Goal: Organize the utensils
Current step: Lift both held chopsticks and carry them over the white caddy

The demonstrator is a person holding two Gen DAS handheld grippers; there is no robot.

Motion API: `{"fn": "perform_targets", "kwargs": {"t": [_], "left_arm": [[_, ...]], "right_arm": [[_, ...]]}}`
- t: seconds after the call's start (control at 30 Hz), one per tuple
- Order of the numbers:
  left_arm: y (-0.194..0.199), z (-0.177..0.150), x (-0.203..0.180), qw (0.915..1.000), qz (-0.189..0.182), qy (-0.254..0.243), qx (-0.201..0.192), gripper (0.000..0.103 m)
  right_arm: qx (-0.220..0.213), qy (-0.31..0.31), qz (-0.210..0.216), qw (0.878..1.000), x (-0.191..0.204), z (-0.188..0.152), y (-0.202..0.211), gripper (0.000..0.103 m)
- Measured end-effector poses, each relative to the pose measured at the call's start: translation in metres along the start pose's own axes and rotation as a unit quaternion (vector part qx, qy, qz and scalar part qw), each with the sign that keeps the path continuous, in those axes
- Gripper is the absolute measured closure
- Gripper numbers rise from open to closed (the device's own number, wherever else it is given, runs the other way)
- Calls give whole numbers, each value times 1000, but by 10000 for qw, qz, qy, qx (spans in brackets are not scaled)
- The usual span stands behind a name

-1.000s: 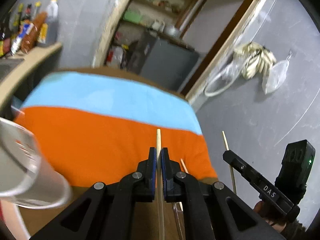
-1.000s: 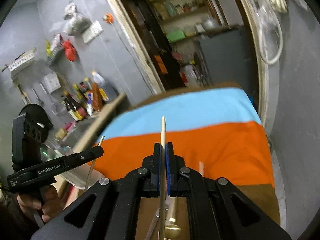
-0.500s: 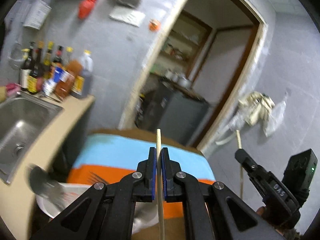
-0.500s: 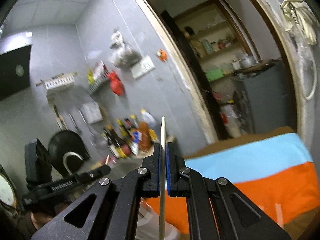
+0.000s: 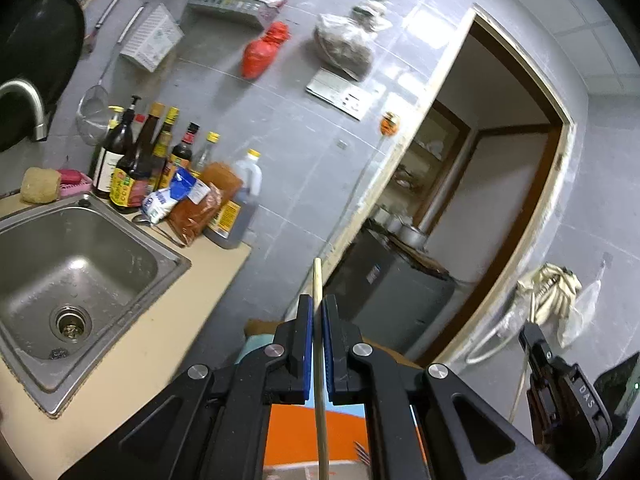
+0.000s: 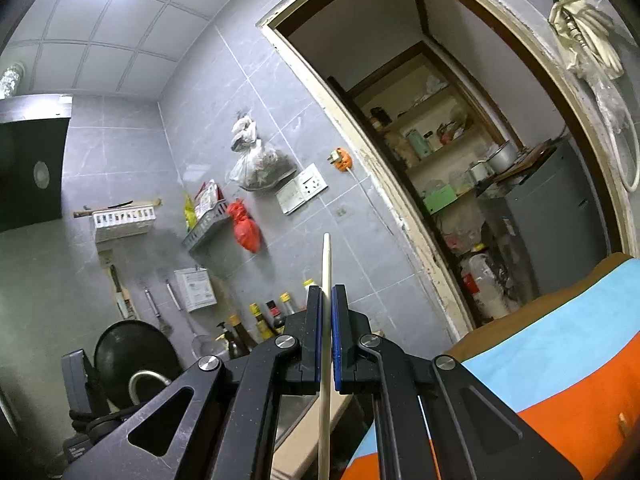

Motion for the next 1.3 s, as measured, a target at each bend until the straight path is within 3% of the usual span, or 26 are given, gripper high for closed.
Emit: {"fn": "perform_targets", "kwargs": {"t": [0.27, 0.57, 1.03, 1.3], "left_arm": [[-1, -6, 6, 9981, 305, -229, -477, 98], [3, -15, 1, 9955, 366, -415, -766, 98], [0, -21, -4, 9950, 256, -665, -705, 98], [7, -23, -9, 9949, 163, -936, -323, 96]], "right_arm": [[-253, 120, -192, 9994, 1, -21, 0, 99], [-293, 517, -515, 9969, 6, -34, -1, 99], [-92, 733, -640, 9952, 3, -36, 3, 99], [321, 730, -651, 9947, 2, -34, 8, 97]]}}
Point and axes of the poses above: each gripper's, at about its wrist camera, not at the fingertips, and y roughly against the way its jaws point, x to its left, z to its top, the point moved 1 cm from there along -y, roughly the way its jaws point
